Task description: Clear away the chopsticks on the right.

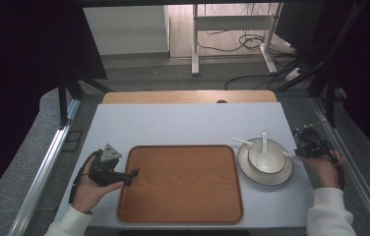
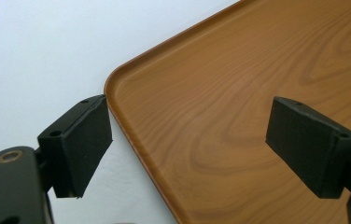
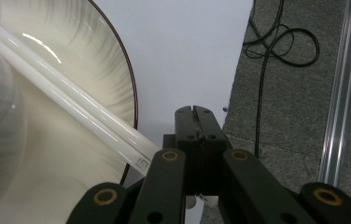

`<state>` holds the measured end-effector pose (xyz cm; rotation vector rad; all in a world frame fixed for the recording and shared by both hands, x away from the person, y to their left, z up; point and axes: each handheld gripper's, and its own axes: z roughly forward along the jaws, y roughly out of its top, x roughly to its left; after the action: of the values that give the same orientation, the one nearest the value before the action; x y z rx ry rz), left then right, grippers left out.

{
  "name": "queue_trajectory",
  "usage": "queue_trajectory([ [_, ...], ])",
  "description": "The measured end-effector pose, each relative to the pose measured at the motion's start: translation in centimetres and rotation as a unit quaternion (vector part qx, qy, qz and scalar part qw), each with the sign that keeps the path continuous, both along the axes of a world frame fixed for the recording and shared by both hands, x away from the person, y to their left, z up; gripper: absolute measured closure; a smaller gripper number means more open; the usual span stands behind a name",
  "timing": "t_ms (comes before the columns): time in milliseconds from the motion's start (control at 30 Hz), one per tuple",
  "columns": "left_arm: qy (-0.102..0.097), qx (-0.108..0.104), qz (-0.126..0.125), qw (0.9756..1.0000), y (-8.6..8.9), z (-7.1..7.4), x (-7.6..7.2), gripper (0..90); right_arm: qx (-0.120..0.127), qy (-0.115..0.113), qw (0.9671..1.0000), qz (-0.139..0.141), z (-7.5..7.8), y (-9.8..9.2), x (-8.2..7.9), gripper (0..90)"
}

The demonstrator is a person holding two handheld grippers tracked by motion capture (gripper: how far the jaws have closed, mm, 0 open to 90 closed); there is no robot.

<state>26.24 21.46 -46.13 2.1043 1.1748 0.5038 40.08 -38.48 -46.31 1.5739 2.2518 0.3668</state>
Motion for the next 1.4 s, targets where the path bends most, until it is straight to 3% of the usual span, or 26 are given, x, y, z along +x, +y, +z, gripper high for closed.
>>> queue_trajectory([
  [167,0.000,0.000,0.003,1.0000,0.1,0.0,0.0,13.9,0.003,-0.003,1.0000,0.000,0.4,0.0,-0.3,89.7],
  [267,-0.002,-0.001,0.003,1.0000,0.1,0.0,0.0,13.9,-0.004,-0.017,0.9998,0.004,0.9,0.0,-0.5,89.7],
  [467,-0.005,-0.001,0.004,1.0000,0.2,0.2,-0.1,14.0,0.016,-0.032,0.9991,0.025,2.5,0.5,-1.6,89.7],
  [733,-0.007,-0.001,0.003,1.0000,0.2,0.3,-0.1,14.0,0.021,-0.003,0.9987,0.046,1.8,1.2,-1.6,89.7],
  [1400,-0.006,0.004,0.002,1.0000,0.4,0.2,-0.1,14.2,0.007,0.004,0.9987,0.050,1.2,1.1,-1.3,89.6],
])
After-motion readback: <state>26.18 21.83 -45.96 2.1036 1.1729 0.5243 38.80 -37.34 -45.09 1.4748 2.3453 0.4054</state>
